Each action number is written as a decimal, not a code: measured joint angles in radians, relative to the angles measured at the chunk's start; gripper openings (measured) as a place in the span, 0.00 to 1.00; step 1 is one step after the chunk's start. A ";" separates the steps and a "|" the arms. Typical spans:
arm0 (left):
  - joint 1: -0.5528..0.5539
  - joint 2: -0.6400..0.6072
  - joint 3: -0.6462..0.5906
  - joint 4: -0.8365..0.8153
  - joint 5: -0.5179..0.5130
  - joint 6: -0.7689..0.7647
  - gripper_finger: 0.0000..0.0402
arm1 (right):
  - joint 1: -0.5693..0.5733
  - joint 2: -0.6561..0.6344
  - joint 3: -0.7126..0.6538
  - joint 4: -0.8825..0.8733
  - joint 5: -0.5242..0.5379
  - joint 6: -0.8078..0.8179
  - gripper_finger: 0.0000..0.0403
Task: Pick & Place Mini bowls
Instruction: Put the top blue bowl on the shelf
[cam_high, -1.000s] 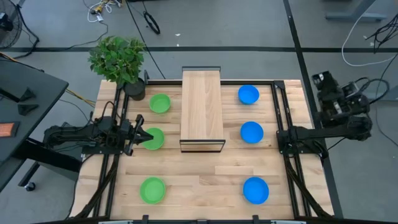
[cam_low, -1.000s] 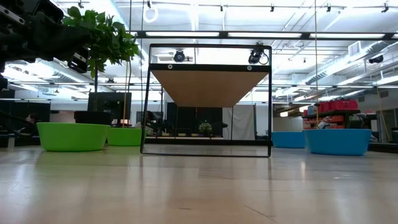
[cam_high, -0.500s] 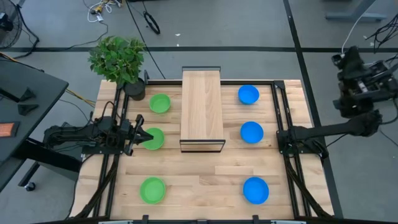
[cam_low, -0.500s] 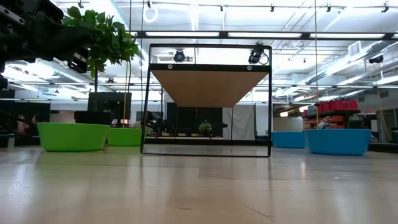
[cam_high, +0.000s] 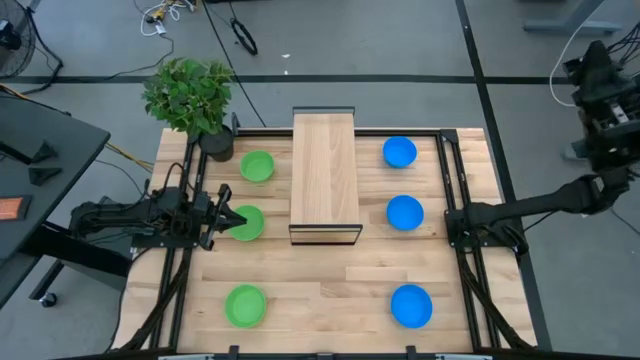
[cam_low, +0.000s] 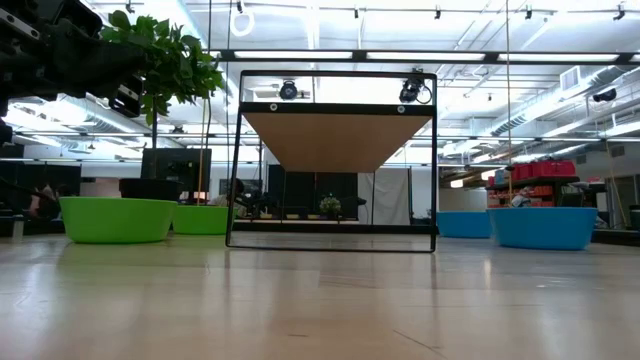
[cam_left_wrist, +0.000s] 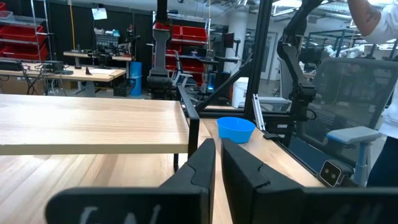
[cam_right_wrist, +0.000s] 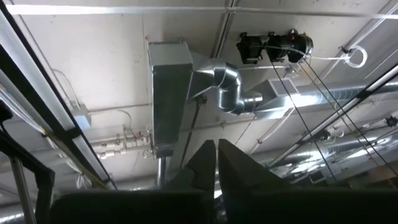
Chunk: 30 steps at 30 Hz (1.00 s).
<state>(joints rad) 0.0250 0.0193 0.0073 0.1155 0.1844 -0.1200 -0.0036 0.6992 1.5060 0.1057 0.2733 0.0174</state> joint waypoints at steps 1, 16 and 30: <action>0.000 0.000 0.000 0.000 0.000 0.000 0.07 | 0.000 0.011 0.029 -0.039 0.000 0.000 0.06; 0.000 0.000 0.000 0.000 0.000 0.000 0.07 | 0.000 0.163 0.376 -0.593 0.076 -0.078 0.06; 0.000 0.000 0.000 0.000 0.000 0.000 0.07 | 0.000 0.230 0.432 -0.830 0.483 -0.215 0.06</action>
<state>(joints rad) 0.0247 0.0193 0.0071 0.1158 0.1844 -0.1200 -0.0036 0.9294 1.9377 -0.7239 0.7563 -0.1980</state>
